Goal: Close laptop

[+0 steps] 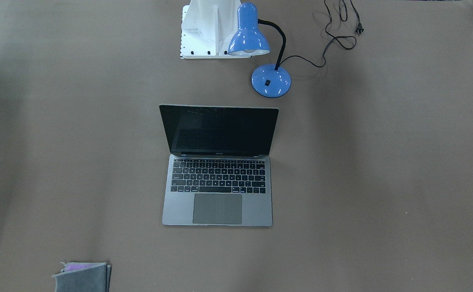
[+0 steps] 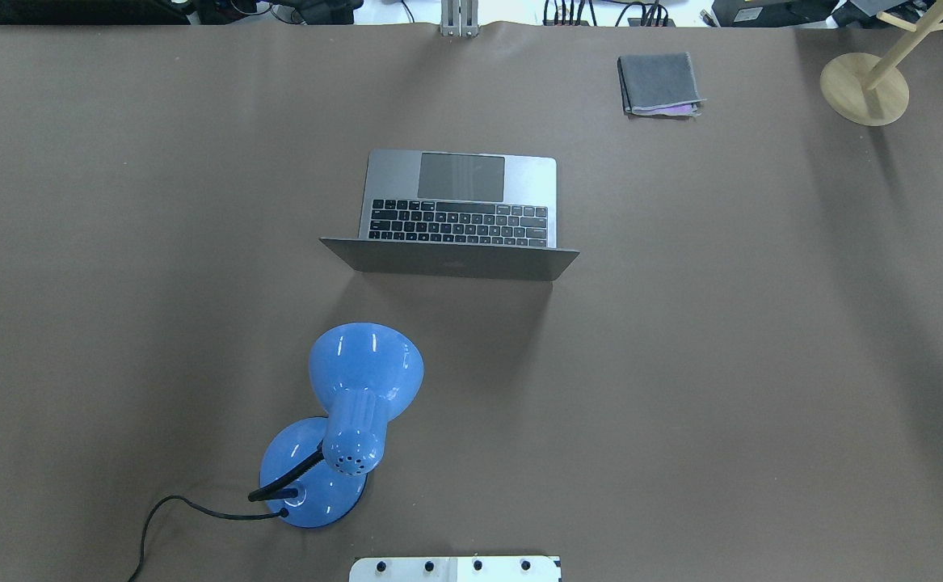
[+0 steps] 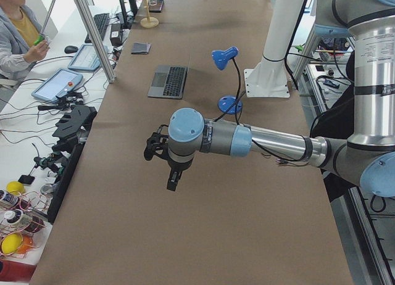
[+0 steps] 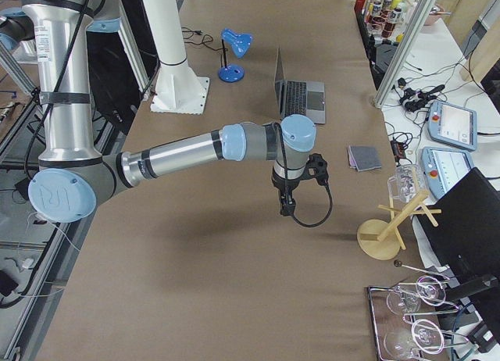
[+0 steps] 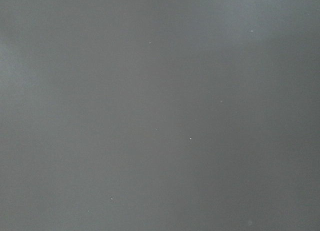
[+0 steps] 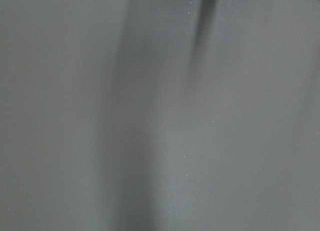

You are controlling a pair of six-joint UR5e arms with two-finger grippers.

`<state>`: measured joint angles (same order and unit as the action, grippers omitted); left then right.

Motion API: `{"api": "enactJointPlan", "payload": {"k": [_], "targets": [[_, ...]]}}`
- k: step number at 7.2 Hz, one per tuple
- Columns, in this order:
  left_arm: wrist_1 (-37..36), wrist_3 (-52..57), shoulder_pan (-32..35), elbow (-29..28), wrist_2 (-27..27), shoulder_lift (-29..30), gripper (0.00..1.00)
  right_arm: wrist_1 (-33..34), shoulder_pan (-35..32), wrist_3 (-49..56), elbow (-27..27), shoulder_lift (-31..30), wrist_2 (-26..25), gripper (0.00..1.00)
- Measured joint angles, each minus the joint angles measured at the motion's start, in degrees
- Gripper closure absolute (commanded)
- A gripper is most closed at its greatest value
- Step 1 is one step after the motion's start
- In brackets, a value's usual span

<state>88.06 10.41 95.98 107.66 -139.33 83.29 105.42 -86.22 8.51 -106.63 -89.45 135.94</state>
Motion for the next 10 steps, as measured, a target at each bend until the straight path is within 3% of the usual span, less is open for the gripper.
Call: {"api": "enactJointPlan", "payload": {"k": [6,10], "targets": [[1.4,0.0,0.1,0.1,1.4,-1.4,0.02,-0.1,0.0,-0.1,0.1,-0.3,0.0,0.00],[-10.8,2.0,-0.8,0.8,8.5,5.1,0.02,-0.1,0.1,-4.8,0.5,-0.2,-0.3,0.00]]}}
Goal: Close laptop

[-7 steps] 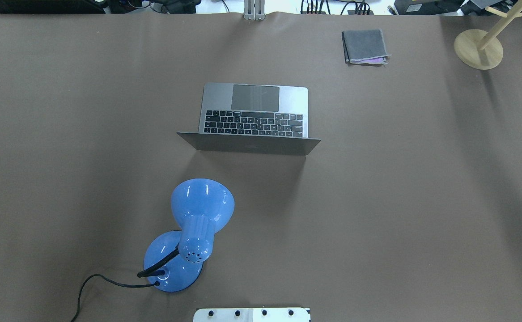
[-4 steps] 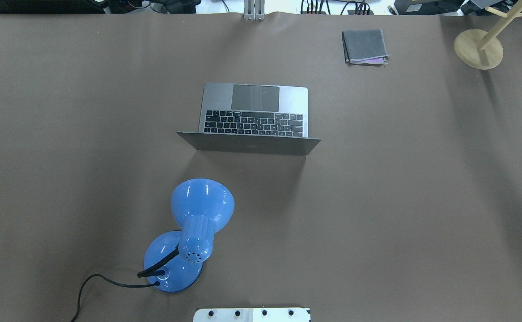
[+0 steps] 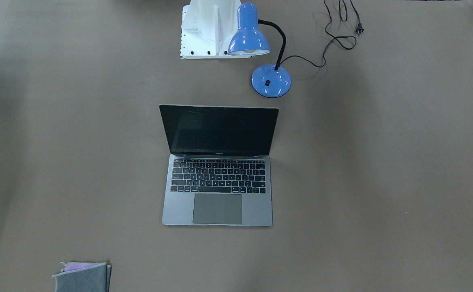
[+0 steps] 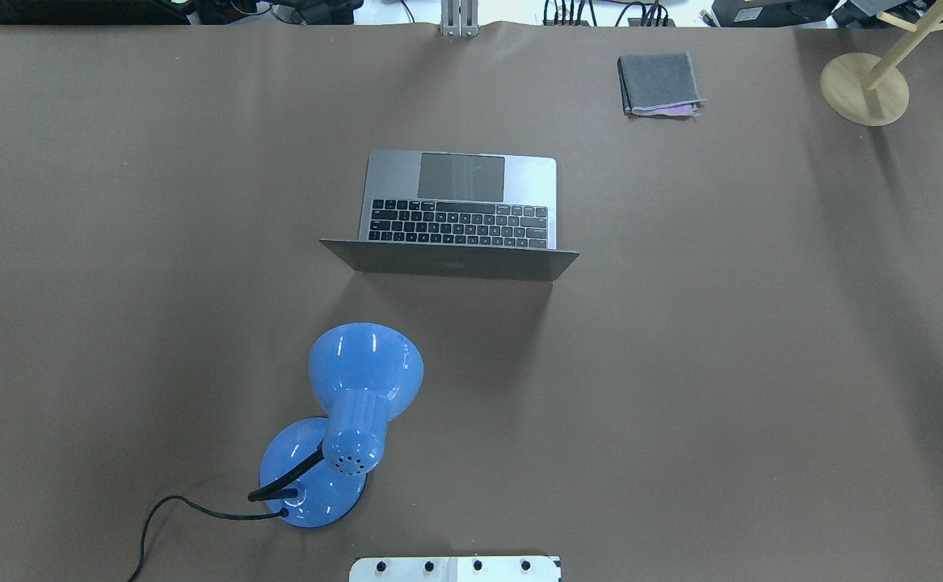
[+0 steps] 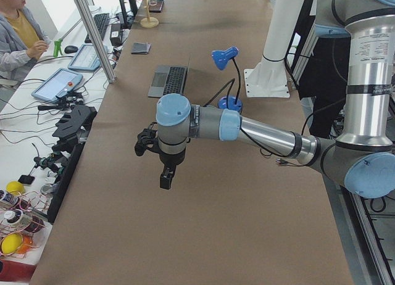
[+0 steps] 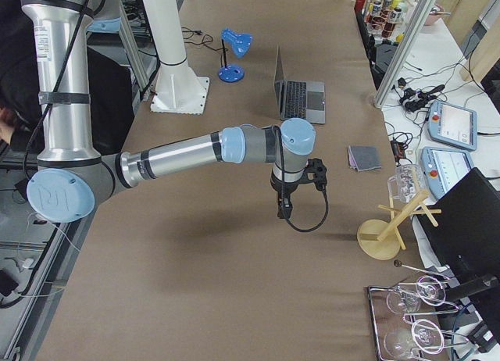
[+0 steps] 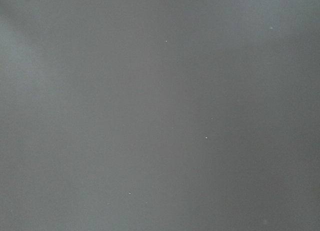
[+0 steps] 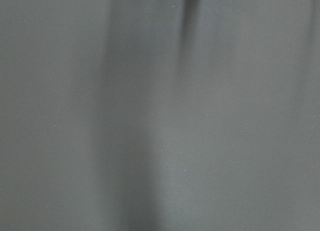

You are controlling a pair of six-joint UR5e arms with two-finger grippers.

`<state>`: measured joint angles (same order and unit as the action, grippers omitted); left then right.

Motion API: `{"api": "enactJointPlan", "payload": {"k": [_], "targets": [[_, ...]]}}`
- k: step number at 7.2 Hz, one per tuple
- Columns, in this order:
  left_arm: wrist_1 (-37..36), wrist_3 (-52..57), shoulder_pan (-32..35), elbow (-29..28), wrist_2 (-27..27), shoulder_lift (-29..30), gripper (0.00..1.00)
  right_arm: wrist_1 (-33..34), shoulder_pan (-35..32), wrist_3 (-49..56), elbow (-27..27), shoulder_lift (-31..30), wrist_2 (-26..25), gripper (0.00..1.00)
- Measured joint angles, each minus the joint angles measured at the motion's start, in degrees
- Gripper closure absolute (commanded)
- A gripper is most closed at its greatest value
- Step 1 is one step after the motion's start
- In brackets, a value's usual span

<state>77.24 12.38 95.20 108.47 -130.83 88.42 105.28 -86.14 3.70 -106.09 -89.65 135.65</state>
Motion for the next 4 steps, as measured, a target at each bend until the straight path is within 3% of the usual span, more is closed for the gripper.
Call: {"api": "enactJointPlan", "payload": {"k": [4], "targets": [[-0.8,-0.6,-0.1,-0.2,-2.0,0.1,0.02,-0.1,1.2,-1.0,-0.5,0.5,-0.5,0.00]]}}
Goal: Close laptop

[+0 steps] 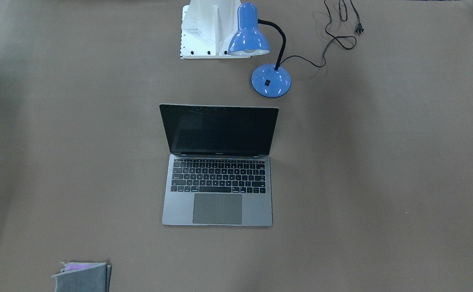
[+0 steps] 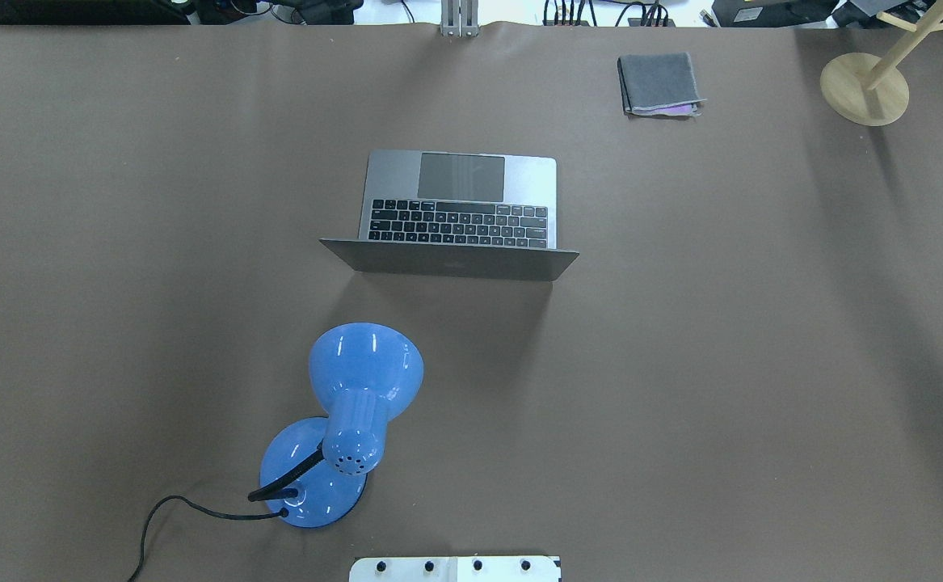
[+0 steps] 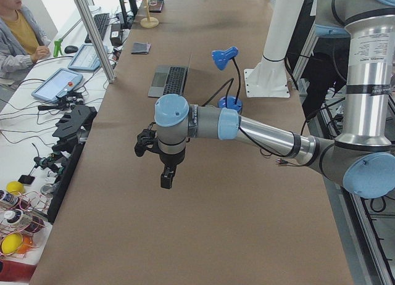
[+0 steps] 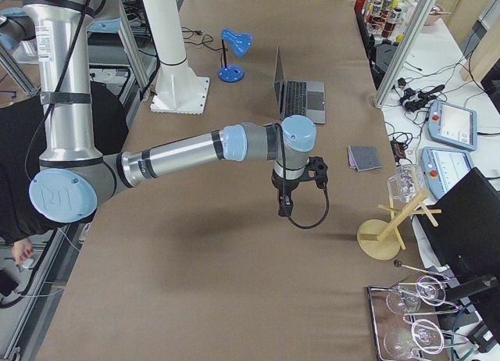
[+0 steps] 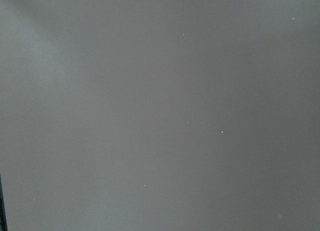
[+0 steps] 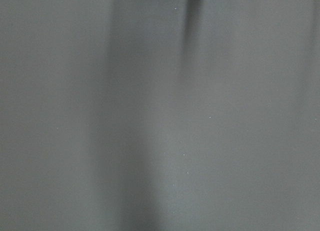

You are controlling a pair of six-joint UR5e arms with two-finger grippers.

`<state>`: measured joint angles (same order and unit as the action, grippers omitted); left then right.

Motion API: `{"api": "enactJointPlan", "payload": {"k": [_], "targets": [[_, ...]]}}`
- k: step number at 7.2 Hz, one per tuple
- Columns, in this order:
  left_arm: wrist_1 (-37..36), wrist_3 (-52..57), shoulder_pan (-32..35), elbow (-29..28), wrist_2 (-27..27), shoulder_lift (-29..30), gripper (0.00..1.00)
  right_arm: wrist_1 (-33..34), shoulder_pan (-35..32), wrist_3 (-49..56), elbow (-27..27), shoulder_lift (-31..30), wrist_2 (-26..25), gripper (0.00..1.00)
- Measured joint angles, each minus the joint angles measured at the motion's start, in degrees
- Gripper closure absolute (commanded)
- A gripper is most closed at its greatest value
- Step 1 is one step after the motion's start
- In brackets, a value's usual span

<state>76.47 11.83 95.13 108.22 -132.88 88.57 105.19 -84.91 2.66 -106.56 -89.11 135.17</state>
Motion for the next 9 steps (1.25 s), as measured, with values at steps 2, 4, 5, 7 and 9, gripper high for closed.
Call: {"api": "enactJointPlan", "payload": {"k": [2,4,5,7,9], "targets": [[0.3,0.0,0.0,0.4,-1.0,0.0,0.02,-0.6,0.8,-0.3,-1.6,0.4,0.2,0.00],[0.1,-0.7,0.0,1.7,-5.2,0.0,0.02,-4.3,1.3,-0.4,-2.6,-0.1,2.2,0.00],[0.1,-3.3,-0.6,3.6,-6.5,0.0,0.02,-5.5,2.2,-0.7,-3.8,-0.3,4.5,0.00],[0.3,-16.9,-7.1,11.1,-7.4,0.3,0.03,-6.8,8.1,-10.0,-10.2,-0.5,5.2,0.00],[0.8,-36.8,-17.4,18.7,-7.3,4.7,0.22,-12.1,20.5,-33.0,-17.4,1.1,-0.4,0.18]]}}
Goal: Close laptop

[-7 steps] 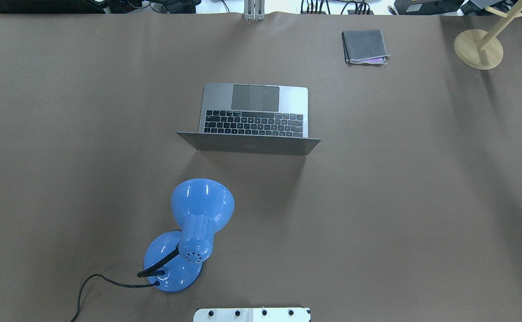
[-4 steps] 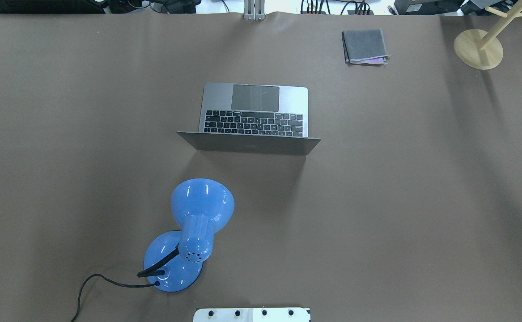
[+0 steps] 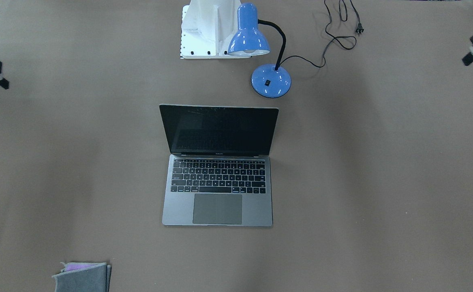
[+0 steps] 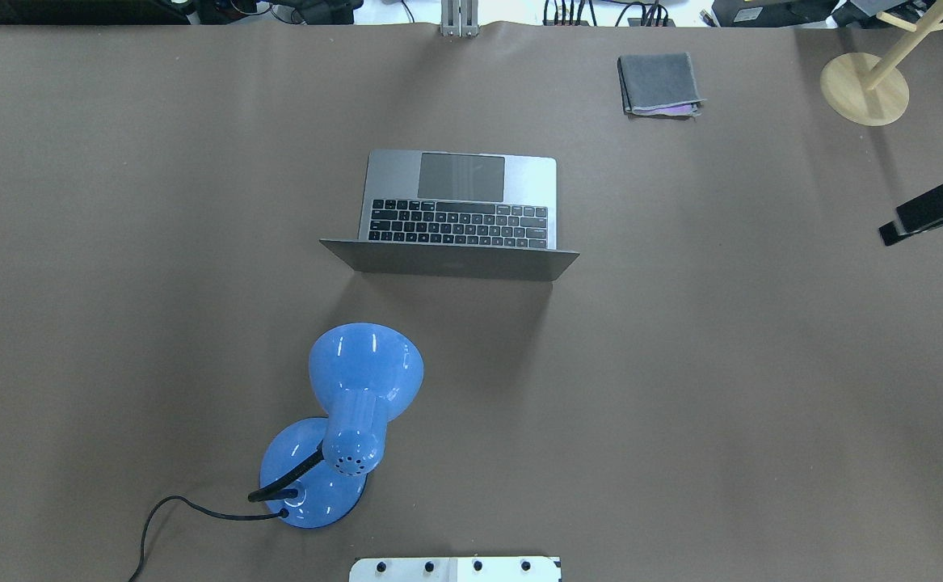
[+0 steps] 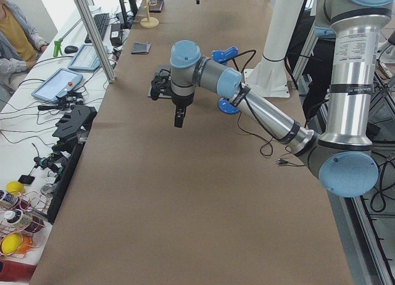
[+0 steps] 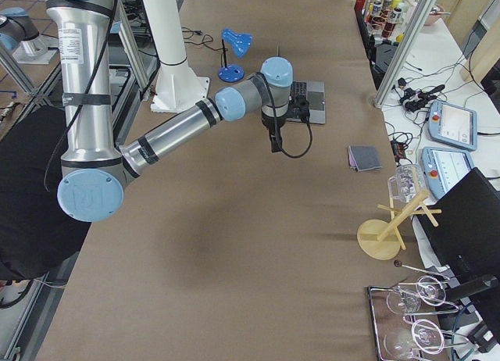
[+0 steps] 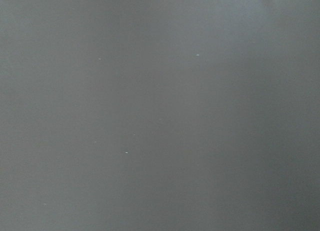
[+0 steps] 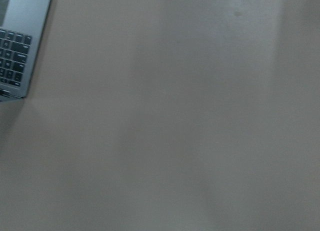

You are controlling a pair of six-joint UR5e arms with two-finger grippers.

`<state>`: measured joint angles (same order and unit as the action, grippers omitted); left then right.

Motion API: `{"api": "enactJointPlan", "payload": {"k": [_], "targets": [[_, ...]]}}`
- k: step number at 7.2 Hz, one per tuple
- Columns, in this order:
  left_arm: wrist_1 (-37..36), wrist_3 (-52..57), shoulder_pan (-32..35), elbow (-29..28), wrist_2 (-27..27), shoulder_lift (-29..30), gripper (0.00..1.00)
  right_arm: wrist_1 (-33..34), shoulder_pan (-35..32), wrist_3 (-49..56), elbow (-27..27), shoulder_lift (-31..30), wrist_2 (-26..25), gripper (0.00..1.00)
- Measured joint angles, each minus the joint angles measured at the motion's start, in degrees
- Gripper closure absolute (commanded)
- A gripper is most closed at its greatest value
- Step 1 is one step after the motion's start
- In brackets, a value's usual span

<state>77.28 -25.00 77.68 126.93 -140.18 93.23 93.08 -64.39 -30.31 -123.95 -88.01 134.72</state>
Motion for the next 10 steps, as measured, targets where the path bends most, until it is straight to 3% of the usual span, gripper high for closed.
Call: {"api": "enactJointPlan", "payload": {"k": [1,2,3,6,8,10], "targets": [[0.1,-10.1,-5.9,1.7,0.3,4.3,0.49,-3.6,6.5,-11.4,-1.6,2.3,-3.7,0.64],[0.1,-18.5,-11.4,2.3,1.4,8.5,0.95,-5.6,12.6,-21.2,-2.7,5.3,-8.0,1.00],[0.0,-25.8,-16.7,2.4,4.4,12.3,1.00,-6.4,17.9,-28.5,-3.5,8.1,-11.7,1.00],[-0.1,-40.1,-30.7,0.4,14.0,20.8,1.00,-6.3,27.9,-37.7,-1.8,14.4,-19.7,1.00],[0.0,-43.3,-36.3,-2.9,19.1,24.2,1.00,-6.4,31.4,-40.0,1.9,18.2,-24.1,1.00],[0.2,-44.0,-39.4,-5.3,22.2,25.7,1.00,-6.6,32.3,-40.4,4.8,20.9,-25.1,1.00]]}}
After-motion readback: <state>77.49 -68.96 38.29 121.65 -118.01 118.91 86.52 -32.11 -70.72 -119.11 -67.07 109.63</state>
